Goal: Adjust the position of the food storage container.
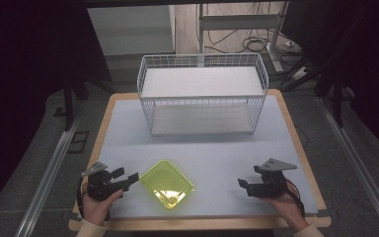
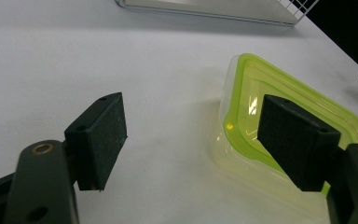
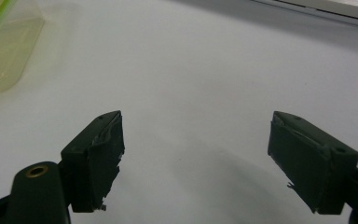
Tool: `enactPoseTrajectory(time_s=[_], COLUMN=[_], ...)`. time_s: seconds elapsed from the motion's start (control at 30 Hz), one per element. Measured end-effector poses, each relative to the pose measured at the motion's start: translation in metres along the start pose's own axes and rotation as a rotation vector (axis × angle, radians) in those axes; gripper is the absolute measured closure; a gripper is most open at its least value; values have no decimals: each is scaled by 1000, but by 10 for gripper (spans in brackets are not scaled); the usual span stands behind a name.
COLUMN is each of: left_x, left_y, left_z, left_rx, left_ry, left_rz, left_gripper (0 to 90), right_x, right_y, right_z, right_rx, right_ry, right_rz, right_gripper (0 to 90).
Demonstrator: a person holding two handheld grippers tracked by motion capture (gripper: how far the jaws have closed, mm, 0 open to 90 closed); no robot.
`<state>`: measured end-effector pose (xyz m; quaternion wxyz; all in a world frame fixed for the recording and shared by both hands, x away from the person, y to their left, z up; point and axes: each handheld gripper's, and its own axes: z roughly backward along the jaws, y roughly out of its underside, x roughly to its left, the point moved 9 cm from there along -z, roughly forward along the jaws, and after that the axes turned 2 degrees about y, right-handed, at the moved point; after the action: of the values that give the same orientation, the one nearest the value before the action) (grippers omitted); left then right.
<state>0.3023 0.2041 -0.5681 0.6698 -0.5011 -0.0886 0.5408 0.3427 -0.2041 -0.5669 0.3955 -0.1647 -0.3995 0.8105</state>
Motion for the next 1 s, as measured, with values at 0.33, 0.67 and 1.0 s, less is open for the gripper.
enactPoseTrajectory(time_s=[0.33, 0.67, 1.0], left_x=[0, 2, 1], left_y=[-1, -3, -5], left_z=[1, 5, 8], left_rx=[-7, -15, -16], left_ry=[-2, -11, 7], left_rz=[3, 10, -6], left_gripper=[243, 314, 585], right_x=[-2, -3, -3], right_y=[-1, -3, -2], right_z=[3, 7, 6], right_rx=[-12, -27, -21], right_ry=[11, 20, 18], right_rz=[0, 1, 3], right_gripper=[193, 230, 235])
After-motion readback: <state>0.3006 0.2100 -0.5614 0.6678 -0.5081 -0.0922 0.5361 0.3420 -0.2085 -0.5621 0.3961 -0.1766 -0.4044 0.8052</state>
